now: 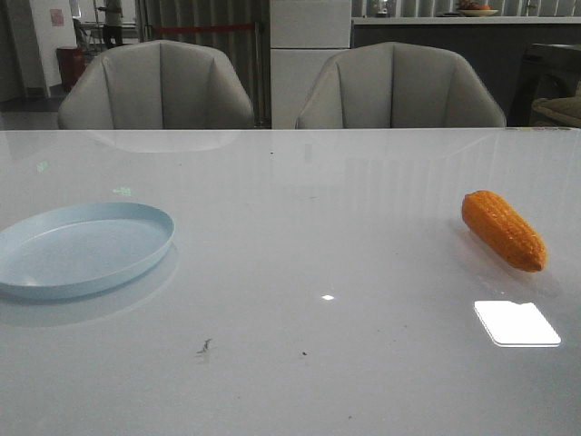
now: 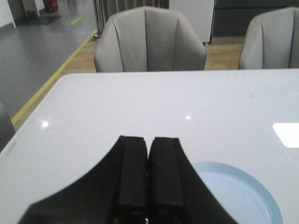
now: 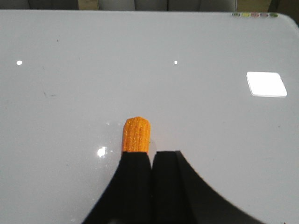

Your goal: Place corn on plate with both arms

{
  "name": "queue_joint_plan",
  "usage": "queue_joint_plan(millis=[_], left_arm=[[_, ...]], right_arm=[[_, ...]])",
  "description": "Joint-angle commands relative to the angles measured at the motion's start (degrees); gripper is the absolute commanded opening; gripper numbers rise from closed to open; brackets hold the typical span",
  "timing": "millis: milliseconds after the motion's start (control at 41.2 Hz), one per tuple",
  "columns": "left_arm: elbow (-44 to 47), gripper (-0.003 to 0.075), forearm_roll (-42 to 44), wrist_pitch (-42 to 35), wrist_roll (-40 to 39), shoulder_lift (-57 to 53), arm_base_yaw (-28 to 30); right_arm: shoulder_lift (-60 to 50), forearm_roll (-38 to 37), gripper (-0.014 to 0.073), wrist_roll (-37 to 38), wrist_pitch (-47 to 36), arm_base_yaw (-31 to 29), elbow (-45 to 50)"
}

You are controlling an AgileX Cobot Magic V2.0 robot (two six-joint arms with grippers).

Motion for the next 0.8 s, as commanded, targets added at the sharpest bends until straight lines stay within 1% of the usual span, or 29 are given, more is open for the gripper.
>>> queue_joint_plan(millis=[0,73,170,243,291,389,437,461,534,583,607,777], left_arm=[[-1.83,0.0089,-0.14,-4.21,-0.48,2.43,0.07],[-1.83,0.0089,-0.26,-4.21,-0.48,2.99,0.07],[-1.83,0.009,-0.26,-4.21,-0.48,2.99,0.07],[-1.83,0.0106,-0.26,-4.21,-0.48,2.99,0.07],[-1.83,0.0129,-0.26,-4.07,-0.48,2.99,0.07],[-1.83,0.0227,-0.15,-4.09,-0.48,2.99,0.07],[-1.83,0.0306,-0.14,-4.33,-0.48,2.99,0.07],[-1.83,0.0358,-0.14,-4.57,-0.48,2.99,0.07],[-1.83,0.0475,-0.25,-4.68,-0.48,2.99,0.07],[-1.83,0.0517,-0.26,-4.68,-0.48,2.99,0.07],[-1.83,0.0522,-0.26,-4.68,-0.48,2.99,0.07],[-1.96,0.0484,-0.26,-3.88,-0.48,2.99,0.07]], right_arm=[[1.74,-0.48,0.0053,-0.34,-4.42,-0.06,-2.04],[2.05,-0.48,0.0054,-0.34,-4.35,-0.06,-2.04],[2.07,-0.48,0.0087,-0.34,-3.91,-0.06,-2.04],[2.07,-0.48,0.016,-0.34,-3.78,-0.06,-2.04],[2.07,-0.48,0.0234,-0.34,-3.63,-0.06,-2.04],[2.07,-0.43,0.038,-0.34,-2.69,-0.06,-2.04],[2.07,-0.43,0.0429,-0.34,-2.37,-0.06,-2.04],[2.07,-0.43,0.0442,-0.34,-2.26,-0.06,-2.04],[2.07,-0.43,0.0451,-0.34,-2.26,-0.06,-2.04],[2.07,-0.43,0.0449,-0.34,-2.21,-0.06,-2.04],[2.07,-0.43,0.0447,-0.34,-2.06,-0.06,-2.04],[2.07,-0.22,0.0447,-0.34,-0.64,-0.06,-1.97]])
